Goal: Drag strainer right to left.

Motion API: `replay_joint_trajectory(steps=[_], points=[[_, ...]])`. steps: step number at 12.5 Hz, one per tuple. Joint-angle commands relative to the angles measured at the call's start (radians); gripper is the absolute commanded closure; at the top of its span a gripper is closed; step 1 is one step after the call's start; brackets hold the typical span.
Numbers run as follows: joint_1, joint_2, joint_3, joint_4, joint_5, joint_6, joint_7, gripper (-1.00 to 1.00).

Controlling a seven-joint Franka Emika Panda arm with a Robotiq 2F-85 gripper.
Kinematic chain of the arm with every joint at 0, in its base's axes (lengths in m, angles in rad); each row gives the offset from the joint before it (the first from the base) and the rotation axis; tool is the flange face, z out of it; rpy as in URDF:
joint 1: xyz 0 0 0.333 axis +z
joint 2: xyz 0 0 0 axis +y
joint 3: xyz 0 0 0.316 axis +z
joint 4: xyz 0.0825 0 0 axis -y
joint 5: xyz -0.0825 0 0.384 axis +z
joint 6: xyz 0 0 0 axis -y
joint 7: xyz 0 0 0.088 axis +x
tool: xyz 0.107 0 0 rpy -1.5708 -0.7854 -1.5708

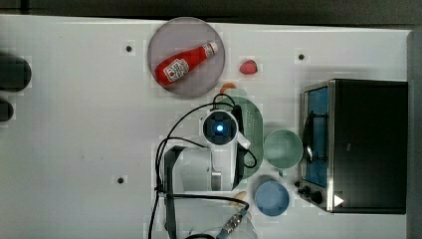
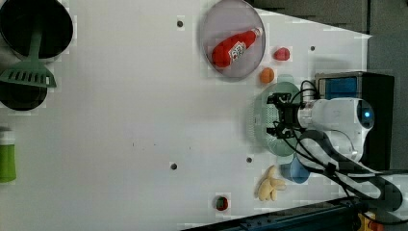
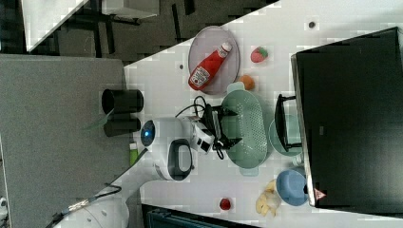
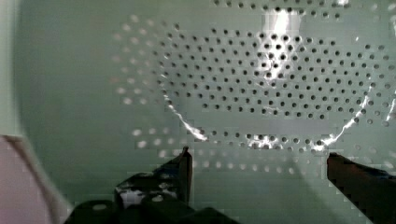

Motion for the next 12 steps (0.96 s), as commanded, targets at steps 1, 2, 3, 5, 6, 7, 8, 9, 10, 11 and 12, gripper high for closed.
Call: replay_joint_trajectory(steps=[1,2,3,5,6,7,8,9,10,11,12], points=[[0.017,0.024,0.018,-0.018,0.006,-0.001,0.068,-1.00],[0.023,0.031,0.020,-0.018,0.013,-0.001,0.083,-1.00],[0.030,0.036,0.022,-0.018,0.020,-0.001,0.088,-1.00],[0.045,0.038,0.028,-0.015,0.022,0.000,0.089,-1.00],[0.054,0.038,0.031,-0.015,0.023,-0.001,0.090,-1.00],[0.065,0.038,0.032,-0.012,0.023,-0.001,0.090,-1.00],[0.078,0.038,0.032,-0.011,0.028,-0.001,0.097,-1.00],[0.094,0.038,0.035,-0.009,0.047,0.000,0.128,-1.00],[0.111,0.038,0.042,-0.008,0.066,-0.001,0.170,-1.00],[0.130,0.038,0.049,-0.006,0.069,-0.001,0.203,-1.00],[0.150,0.038,0.057,-0.003,0.069,-0.001,0.231,-1.00]])
